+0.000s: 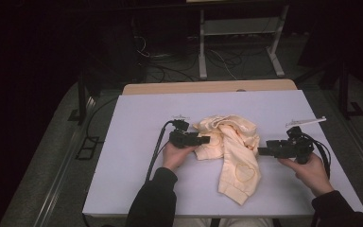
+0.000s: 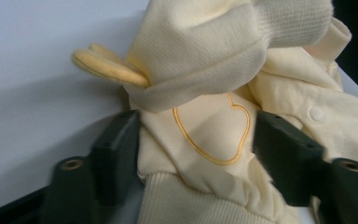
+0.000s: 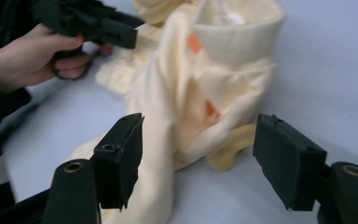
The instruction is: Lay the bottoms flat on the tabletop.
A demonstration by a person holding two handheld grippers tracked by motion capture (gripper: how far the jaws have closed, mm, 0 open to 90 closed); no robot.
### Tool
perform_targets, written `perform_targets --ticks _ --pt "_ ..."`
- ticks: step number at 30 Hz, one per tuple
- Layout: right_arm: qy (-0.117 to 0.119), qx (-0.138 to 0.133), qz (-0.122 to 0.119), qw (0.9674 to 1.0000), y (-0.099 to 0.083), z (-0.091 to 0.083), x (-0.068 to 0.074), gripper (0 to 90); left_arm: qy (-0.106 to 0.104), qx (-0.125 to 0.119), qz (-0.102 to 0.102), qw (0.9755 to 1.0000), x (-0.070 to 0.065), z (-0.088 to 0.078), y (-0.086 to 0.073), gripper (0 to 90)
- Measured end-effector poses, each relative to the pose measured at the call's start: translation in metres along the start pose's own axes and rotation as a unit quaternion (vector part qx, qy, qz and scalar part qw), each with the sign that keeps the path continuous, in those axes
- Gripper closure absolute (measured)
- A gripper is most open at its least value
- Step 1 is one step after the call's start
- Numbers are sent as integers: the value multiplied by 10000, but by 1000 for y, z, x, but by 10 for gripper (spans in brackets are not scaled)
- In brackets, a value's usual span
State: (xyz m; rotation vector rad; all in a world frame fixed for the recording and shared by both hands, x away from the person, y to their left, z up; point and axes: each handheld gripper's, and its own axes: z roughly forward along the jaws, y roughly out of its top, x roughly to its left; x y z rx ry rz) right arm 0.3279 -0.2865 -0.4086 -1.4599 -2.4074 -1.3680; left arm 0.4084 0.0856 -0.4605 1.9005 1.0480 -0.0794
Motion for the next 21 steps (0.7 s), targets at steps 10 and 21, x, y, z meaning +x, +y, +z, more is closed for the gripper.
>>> perform_targets --ticks 10,21 --pt "-195 -13 225 9996 5 15 -20 494 278 28 49 9996 1 0 0 675" --pt "-7 186 500 9986 9 37 -32 689 240 -45 11 9997 -1 -2 -1 785"
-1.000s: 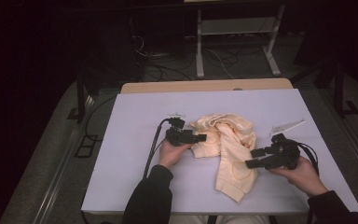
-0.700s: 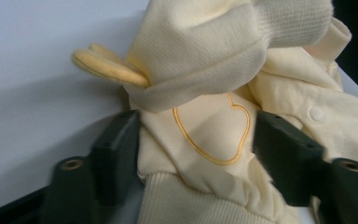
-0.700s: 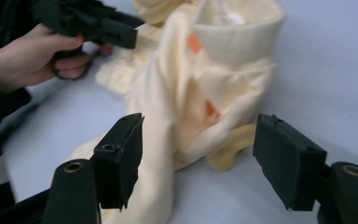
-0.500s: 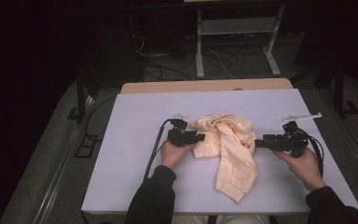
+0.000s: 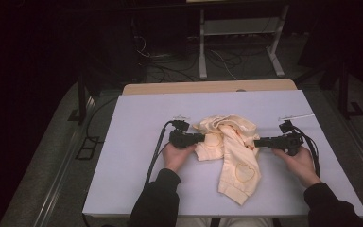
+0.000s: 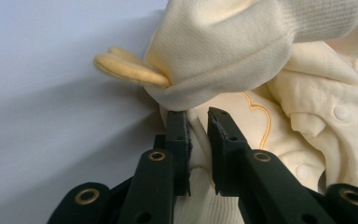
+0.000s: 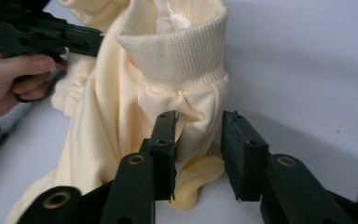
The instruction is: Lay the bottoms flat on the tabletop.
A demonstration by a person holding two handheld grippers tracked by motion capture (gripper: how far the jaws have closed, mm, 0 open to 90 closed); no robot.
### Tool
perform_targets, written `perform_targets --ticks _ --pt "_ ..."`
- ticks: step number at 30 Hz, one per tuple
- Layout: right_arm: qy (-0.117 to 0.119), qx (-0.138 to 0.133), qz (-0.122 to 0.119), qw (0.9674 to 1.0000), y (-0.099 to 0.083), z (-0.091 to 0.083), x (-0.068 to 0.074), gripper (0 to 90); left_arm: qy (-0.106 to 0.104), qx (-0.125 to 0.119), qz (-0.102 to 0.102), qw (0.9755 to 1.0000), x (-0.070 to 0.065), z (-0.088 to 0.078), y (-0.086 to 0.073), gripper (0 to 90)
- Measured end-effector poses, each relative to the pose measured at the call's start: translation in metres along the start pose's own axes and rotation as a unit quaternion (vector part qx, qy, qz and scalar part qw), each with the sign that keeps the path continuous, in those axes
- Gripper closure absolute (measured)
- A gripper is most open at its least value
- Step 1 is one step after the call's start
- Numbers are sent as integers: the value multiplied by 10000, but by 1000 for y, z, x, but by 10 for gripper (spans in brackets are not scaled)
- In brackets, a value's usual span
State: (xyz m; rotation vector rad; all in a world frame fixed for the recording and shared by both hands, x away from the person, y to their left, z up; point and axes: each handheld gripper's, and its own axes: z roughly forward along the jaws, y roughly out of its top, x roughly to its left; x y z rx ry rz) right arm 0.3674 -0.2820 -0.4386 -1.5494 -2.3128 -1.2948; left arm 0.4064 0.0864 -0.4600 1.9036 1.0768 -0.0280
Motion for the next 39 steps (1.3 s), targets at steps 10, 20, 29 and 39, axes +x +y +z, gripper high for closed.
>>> perform_targets --ticks 10,20,29,39 --pt "-242 242 -251 9991 15 10 10 820 30 -108 187 9998 -10 -14 1 810" --pt "-464 41 -509 9976 47 22 17 843 175 -276 570 9978 -21 -56 17 829" --pt "-719 -96 -518 9960 79 28 19 845 139 -91 866 9961 -32 -92 12 835" --pt "-952 -138 -366 9947 97 28 11 846 -21 308 1065 9938 -40 -123 -25 840"
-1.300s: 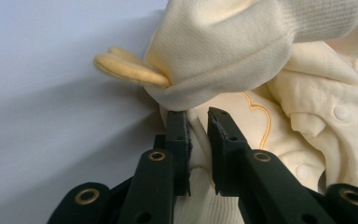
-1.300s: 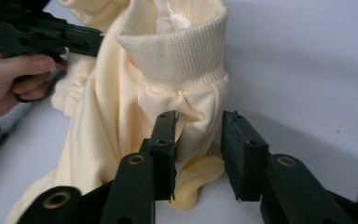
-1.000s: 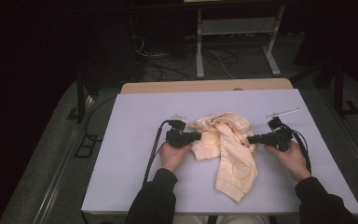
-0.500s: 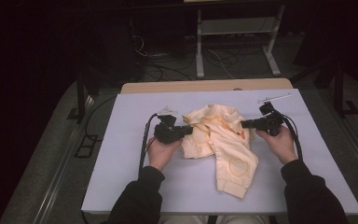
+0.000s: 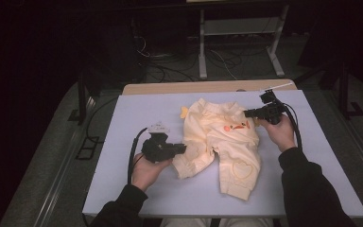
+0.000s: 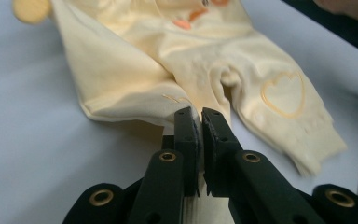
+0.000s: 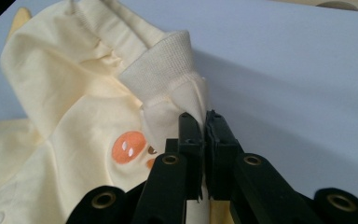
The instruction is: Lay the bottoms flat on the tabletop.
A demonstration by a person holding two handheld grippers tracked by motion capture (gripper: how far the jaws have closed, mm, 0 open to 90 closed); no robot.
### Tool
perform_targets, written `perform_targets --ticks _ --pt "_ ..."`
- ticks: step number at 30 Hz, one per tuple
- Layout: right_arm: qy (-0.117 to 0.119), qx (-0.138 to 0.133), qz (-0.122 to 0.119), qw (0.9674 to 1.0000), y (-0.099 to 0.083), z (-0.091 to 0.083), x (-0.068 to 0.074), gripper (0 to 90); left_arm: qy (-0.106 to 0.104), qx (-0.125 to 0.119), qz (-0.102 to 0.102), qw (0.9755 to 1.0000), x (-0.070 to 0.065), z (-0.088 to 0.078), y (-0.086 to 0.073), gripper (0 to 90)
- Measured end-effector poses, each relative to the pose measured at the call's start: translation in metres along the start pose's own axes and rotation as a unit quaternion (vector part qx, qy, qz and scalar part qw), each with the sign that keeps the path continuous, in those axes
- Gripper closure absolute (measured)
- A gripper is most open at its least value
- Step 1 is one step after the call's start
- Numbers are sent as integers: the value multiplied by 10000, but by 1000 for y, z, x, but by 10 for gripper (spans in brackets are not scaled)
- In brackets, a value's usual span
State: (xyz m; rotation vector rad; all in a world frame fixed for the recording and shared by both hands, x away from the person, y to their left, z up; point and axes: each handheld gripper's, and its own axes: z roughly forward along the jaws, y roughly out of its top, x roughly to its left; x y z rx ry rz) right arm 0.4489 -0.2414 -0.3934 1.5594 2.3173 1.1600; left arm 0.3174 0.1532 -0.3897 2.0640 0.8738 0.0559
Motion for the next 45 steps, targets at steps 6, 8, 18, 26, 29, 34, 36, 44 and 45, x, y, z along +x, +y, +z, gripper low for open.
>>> perform_targets --ticks 6,8,18,26,29,34,36,44,45 --pt "-127 37 382 9992 -2 8 -14 847 -203 274 -71 9994 -2 -9 -21 843" --pt "-158 51 486 9987 -3 11 -19 847 -216 408 -31 9989 -2 -11 -26 843" --pt "-378 87 766 9963 -9 27 -33 846 -212 689 -233 9971 15 -4 -42 839" --pt "-478 217 754 9958 -13 39 -38 837 -99 658 -18 9978 18 -4 -25 716" --pt "-468 179 803 9955 -16 42 -41 836 -39 492 -25 9988 22 -8 -10 620" --pt "-469 164 807 9955 -17 44 -42 835 196 301 162 9992 28 -5 24 476" --pt "-480 170 800 9955 -17 43 -41 832 326 278 236 9988 33 0 39 438" --pt "-456 176 792 9957 -17 40 -42 827 392 137 48 9991 61 31 72 392" --pt "-445 174 804 9956 -17 40 -42 827 414 136 14 9990 63 35 74 387"
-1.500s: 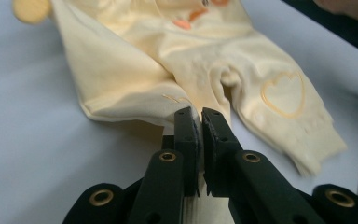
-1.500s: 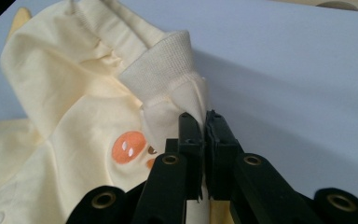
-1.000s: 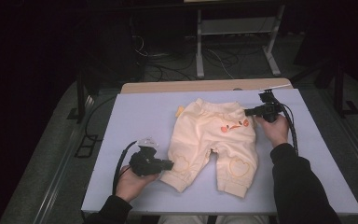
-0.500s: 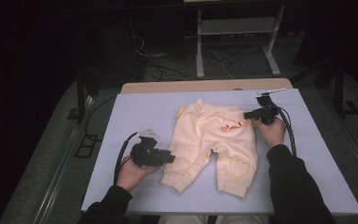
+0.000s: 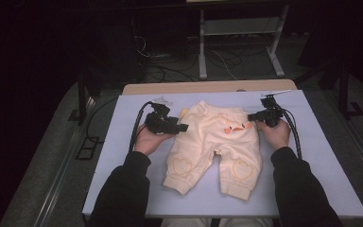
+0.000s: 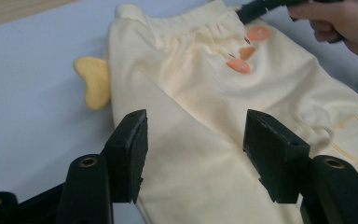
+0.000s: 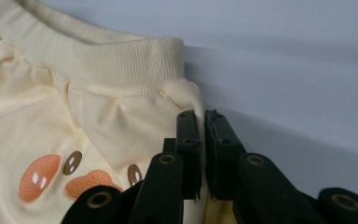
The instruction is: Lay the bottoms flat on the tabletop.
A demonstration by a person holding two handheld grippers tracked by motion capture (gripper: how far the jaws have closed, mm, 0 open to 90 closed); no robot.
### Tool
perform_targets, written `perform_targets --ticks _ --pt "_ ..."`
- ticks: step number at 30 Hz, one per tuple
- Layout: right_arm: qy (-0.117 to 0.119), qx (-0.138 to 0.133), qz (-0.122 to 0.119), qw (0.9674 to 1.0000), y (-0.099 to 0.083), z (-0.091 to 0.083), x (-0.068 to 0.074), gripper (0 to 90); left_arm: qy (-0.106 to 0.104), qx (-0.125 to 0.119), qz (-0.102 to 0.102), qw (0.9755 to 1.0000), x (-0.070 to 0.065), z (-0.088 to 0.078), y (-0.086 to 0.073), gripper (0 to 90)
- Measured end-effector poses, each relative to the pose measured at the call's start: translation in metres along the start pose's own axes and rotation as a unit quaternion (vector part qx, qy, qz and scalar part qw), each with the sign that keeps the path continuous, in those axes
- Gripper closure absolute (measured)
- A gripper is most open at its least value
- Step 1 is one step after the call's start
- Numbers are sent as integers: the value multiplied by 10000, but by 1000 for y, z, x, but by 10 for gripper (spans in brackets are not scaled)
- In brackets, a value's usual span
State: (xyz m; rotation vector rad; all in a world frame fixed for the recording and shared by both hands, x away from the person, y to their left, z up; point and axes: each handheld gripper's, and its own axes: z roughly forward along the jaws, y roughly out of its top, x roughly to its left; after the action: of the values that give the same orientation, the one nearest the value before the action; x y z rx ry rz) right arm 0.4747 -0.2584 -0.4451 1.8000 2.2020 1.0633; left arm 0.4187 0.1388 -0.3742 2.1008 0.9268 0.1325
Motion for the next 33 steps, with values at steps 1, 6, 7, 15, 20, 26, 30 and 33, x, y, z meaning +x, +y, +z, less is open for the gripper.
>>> perform_targets --ticks 1,6,7,15,20,26,30,33 --pt "8 -2 5 10000 0 0 0 827 34 0 -21 10000 3 4 2 382" --pt "11 -36 -43 10000 -1 -1 0 829 108 85 -134 9998 14 19 8 361" --pt "18 -37 -49 10000 -2 0 0 829 183 82 -134 9997 17 21 8 362" --pt "44 -67 -50 10000 -2 -1 1 830 309 -83 -444 9985 35 44 8 365" --pt "89 -75 -33 9999 -2 -1 1 826 315 -134 -555 9979 40 59 4 402" --pt "239 -66 -37 9997 -3 -4 1 734 306 -30 -634 9975 41 74 0 500" --pt "375 -219 24 9991 -5 -15 2 664 295 73 -671 9973 42 80 -1 553" --pt "374 -207 -70 9991 -9 -22 5 614 295 121 -748 9967 44 84 0 621"
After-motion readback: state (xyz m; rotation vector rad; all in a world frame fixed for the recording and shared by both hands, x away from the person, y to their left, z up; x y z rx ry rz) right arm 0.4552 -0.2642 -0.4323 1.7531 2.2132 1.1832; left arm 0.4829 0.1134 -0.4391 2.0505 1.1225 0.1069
